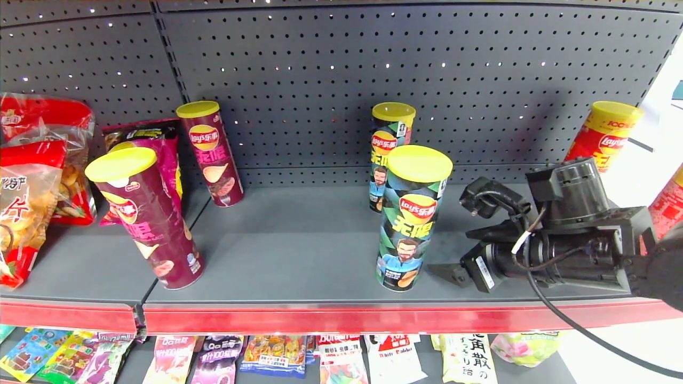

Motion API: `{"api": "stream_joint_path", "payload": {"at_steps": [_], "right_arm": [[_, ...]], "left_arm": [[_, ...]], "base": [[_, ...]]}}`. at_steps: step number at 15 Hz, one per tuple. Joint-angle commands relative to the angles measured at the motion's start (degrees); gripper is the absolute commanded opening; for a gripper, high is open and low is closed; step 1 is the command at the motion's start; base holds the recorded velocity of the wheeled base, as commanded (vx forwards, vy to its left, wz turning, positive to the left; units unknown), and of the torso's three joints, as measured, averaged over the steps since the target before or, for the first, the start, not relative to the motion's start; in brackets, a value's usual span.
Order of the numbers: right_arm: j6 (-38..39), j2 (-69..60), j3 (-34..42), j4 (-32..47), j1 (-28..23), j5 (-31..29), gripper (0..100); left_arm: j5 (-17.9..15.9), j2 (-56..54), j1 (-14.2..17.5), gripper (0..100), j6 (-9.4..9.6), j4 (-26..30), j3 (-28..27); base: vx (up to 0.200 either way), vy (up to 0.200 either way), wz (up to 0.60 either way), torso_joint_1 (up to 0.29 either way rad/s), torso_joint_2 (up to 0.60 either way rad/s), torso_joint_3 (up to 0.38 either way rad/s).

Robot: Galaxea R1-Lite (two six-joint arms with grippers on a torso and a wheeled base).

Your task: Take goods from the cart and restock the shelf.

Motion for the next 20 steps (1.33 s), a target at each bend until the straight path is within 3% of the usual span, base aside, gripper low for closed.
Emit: {"api": "stream_joint_path", "payload": {"at_steps": [1,20], "right_arm": [[-0.11,1.42,-0.70,-0.74,-0.01,-0.31,100],[-0.11,3.35,-3.17,-1.01,2.54,-0.84,100]], "left_arm": [[0.04,0.16,0.00,100,0.00,-0.04,0.03],[0.48,0.16,0.00,100,-0.09,-0.21,0.20]], "base": [[0.000,0.000,0.00,0.000,0.00,0.000],[0.000,0.000,0.00,0.000,0.00,0.000]]}}
